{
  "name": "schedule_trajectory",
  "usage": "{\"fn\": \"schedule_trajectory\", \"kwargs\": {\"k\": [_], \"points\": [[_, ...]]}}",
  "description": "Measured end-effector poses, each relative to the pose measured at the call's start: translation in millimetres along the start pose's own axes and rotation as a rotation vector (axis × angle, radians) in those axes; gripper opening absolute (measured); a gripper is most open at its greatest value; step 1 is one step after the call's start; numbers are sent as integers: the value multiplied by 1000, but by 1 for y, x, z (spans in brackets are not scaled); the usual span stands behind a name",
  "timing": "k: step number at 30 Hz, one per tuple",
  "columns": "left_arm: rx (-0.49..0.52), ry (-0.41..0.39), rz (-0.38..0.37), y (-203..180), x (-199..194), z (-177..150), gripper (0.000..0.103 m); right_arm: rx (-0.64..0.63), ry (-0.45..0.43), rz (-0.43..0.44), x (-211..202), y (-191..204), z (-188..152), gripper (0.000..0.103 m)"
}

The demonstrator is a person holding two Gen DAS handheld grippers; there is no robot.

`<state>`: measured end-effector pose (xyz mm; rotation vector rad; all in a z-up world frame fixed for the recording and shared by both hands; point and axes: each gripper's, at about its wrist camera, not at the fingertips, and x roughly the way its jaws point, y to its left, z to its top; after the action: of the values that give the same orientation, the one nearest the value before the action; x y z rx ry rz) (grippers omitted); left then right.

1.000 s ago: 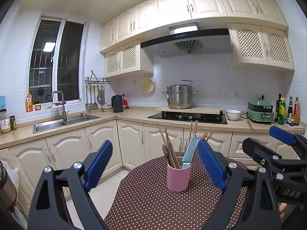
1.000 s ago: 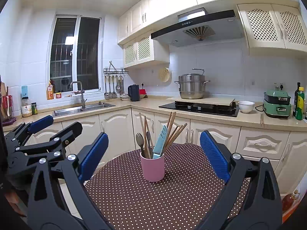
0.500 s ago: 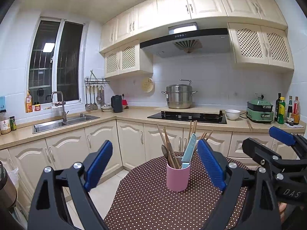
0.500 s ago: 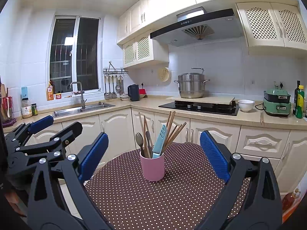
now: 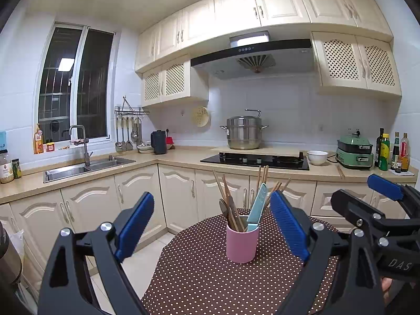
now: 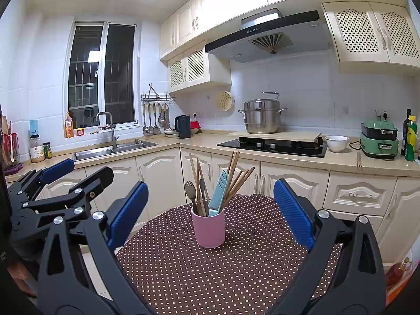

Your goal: Organize utensils

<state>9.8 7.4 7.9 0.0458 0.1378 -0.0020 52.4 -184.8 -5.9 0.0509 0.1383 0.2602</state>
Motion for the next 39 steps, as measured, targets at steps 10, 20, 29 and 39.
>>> {"fn": "schedule_trajectory", "kwargs": {"k": [10,20,29,39], "points": [[-3,3,-3,1,2,-1,88,2,5,0,2,-1,-2,95],[-7,3,-5,1,4,-1,88,4,7,2,2,-2,-4,95],[-13,13,-10,1,6,-2,88,4,9,0,2,-1,-5,95],[-21,25,-8,-1,8,-5,88,8,17,0,2,-2,-6,95]]}}
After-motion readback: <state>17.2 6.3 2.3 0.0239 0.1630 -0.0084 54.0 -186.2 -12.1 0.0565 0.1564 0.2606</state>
